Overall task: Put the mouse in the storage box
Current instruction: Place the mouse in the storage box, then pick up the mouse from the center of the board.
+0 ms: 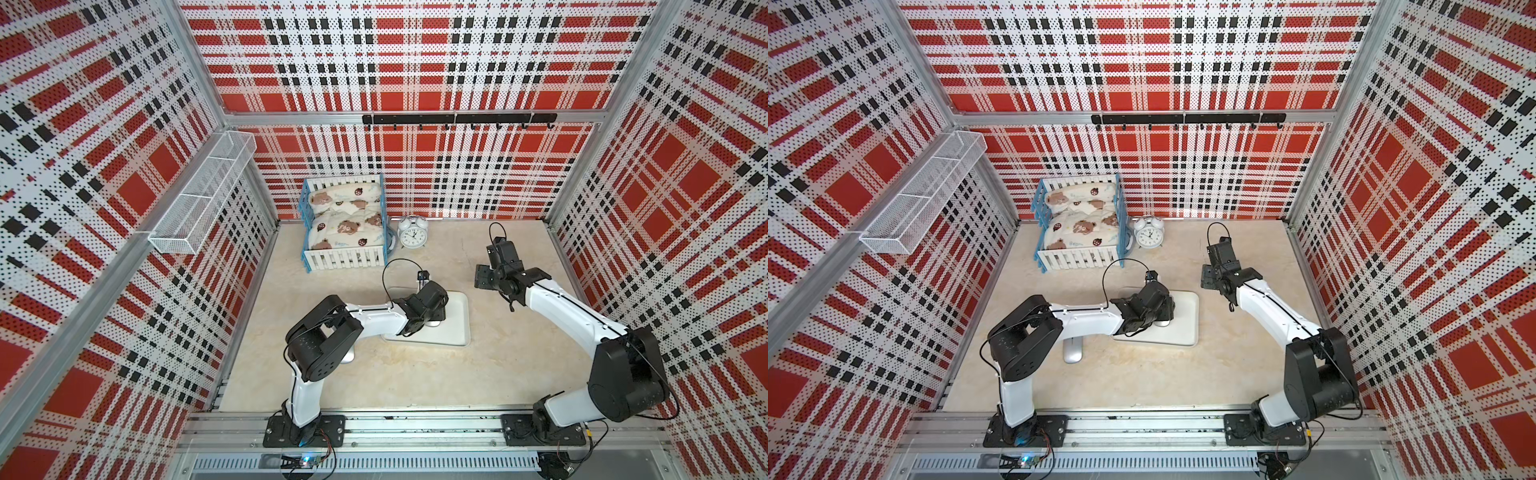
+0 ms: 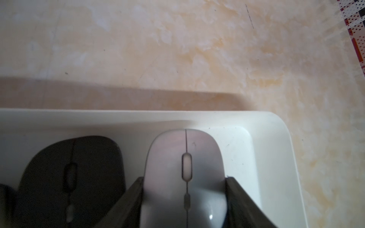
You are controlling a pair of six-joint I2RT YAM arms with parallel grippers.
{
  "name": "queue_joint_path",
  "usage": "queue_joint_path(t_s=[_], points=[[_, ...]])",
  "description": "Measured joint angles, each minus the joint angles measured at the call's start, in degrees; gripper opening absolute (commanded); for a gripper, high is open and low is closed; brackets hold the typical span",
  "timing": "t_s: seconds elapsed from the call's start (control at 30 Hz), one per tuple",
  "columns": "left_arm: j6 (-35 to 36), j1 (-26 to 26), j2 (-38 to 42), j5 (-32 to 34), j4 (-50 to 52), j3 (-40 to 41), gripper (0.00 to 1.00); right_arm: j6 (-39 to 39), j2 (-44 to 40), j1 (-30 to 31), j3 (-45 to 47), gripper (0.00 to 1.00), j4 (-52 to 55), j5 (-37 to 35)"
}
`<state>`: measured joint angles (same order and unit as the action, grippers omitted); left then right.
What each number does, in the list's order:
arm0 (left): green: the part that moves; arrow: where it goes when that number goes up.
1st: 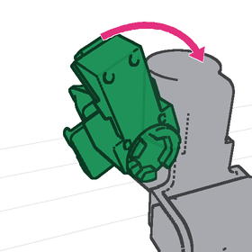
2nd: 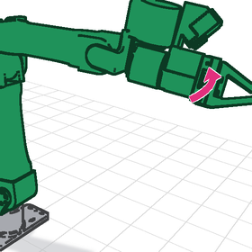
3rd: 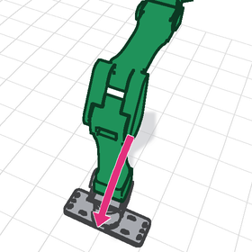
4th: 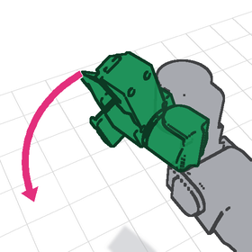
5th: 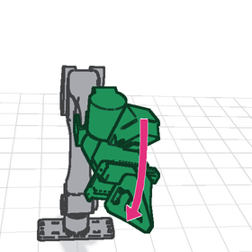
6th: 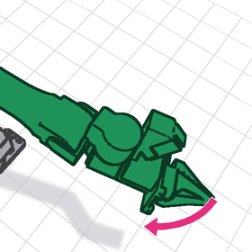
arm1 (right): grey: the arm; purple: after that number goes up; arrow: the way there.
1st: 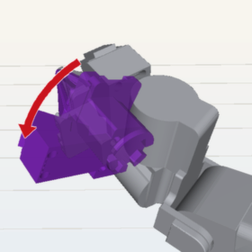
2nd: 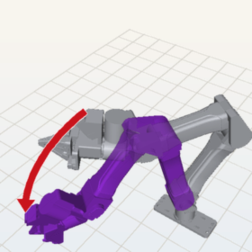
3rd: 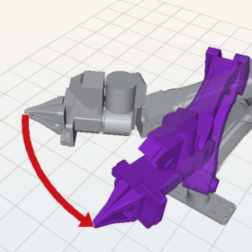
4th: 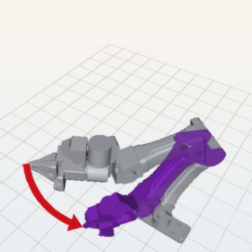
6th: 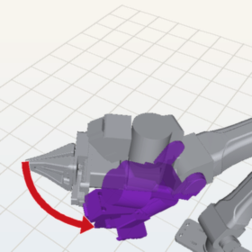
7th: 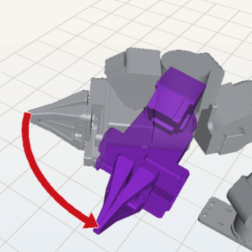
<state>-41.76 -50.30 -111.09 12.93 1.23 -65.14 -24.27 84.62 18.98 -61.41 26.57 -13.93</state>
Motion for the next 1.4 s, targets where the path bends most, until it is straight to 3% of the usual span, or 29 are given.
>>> queue_joint_path(t_s=[0.13,0.5,1.13,1.4], points=[[0.0,-0.13,0.0,0.7,0.31,-0.09,0.58,0.15,-0.04,0.0,0.11,0.7,-0.15,0.2],[0.15,-0.92,-0.85,2.47,3.28,-2.75,0.7,0.68,-0.07,0.0,0.2,0.7,-0.39,1.14],[1.07,-2.54,-0.94,5.77,7.15,-5.79,0.63,1.33,-0.35,0.0,0.52,0.7,-0.79,1.36],[1.9,-3.19,-0.92,9.09,11.23,-7.37,0.69,1.75,-0.52,0.0,0.52,0.7,-0.85,1.68]])
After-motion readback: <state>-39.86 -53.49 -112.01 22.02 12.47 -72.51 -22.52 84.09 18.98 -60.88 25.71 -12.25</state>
